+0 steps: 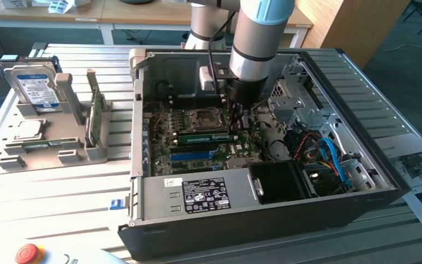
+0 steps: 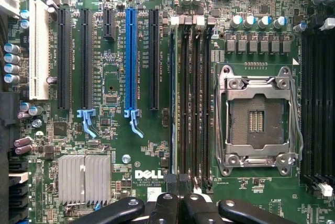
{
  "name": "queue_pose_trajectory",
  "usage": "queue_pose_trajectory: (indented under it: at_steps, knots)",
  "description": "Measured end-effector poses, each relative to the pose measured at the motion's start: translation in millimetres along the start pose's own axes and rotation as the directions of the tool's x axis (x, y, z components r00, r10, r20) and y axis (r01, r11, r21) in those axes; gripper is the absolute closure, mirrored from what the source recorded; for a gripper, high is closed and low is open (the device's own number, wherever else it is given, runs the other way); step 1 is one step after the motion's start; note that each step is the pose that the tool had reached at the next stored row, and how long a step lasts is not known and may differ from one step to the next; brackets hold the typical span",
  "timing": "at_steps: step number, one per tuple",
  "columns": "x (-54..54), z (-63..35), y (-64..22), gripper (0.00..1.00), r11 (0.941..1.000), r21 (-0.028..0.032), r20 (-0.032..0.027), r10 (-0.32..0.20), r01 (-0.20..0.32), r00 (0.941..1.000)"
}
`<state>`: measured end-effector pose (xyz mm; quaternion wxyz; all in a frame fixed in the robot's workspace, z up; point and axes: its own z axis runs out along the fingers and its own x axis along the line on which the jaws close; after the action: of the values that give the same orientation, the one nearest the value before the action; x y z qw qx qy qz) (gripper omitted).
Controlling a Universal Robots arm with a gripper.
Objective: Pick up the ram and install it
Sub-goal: 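Press down the ram until it locks into place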
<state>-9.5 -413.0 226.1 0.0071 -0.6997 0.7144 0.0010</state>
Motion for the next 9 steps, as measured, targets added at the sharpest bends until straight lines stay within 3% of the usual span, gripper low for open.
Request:
queue_pose_trajectory:
  at_steps: [9]
  knots:
    - [0.0,0.7,0.0,0.9,1.0,0.0001,0.0002,0.0,0.0,1.0]
